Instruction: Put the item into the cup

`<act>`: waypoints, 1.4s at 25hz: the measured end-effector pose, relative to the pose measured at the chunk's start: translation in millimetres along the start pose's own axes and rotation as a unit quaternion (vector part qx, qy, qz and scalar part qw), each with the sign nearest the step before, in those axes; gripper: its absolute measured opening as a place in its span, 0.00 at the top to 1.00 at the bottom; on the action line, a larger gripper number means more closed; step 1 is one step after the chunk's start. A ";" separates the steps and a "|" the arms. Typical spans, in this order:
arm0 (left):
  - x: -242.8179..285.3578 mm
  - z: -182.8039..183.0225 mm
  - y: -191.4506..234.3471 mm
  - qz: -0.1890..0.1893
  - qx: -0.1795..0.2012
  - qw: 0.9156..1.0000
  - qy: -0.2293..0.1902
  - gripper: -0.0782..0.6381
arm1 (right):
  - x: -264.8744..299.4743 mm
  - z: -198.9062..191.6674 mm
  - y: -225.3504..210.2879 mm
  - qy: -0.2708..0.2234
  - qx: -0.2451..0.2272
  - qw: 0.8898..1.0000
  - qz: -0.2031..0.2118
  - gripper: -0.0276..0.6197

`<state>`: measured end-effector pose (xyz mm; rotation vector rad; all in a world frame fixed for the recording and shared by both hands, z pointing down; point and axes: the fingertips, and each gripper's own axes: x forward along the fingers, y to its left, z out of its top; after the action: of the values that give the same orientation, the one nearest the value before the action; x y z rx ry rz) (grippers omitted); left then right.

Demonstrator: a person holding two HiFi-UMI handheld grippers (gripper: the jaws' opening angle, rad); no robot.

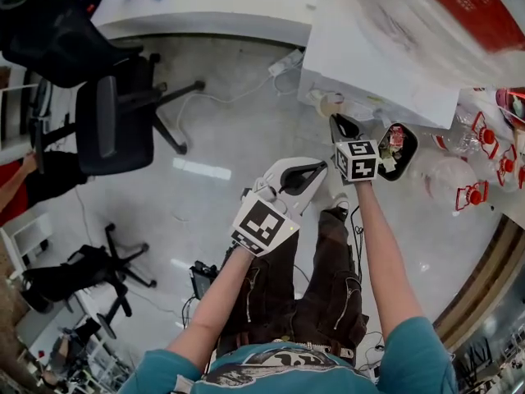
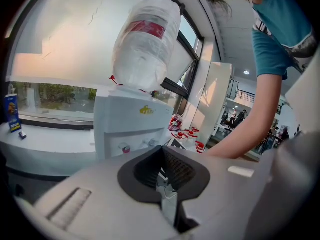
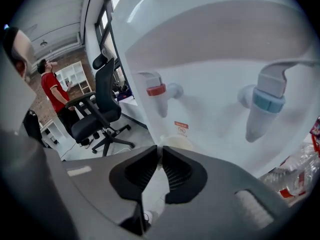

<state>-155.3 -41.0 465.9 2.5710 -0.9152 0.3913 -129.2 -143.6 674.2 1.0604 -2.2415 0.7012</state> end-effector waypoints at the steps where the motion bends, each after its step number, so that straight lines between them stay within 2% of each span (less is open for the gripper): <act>1: 0.8 -1.2 0.7 -0.001 -0.001 1.000 0.000 0.87 | 3.7 -0.9 -2.1 0.004 -0.006 1.000 -0.005 0.90; 8: 6.4 -11.0 7.6 0.003 -0.009 1.000 0.007 0.87 | 19.1 -1.1 -12.4 0.029 -0.055 0.998 -0.030 0.90; 12: 7.3 -13.8 7.9 0.003 -0.008 1.000 0.011 0.87 | 25.4 -5.2 -17.9 0.034 -0.051 0.998 -0.034 0.88; 19: 3.2 -22.3 12.2 0.007 -0.011 1.000 0.020 0.87 | 32.4 -6.8 -18.7 0.043 -0.041 0.998 -0.029 0.79; 24: 1.8 -23.1 10.4 0.004 -0.009 1.000 0.021 0.87 | 27.5 -3.4 -13.2 0.037 -0.036 0.998 -0.018 0.78; 35: -7.5 -3.7 16.2 0.004 0.008 1.000 0.017 0.87 | -20.2 22.8 21.2 -0.016 -0.001 1.000 0.022 0.80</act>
<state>-171.8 -46.8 470.6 2.5685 -0.9127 0.4462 -141.4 -136.5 639.9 1.0304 -2.2987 0.7044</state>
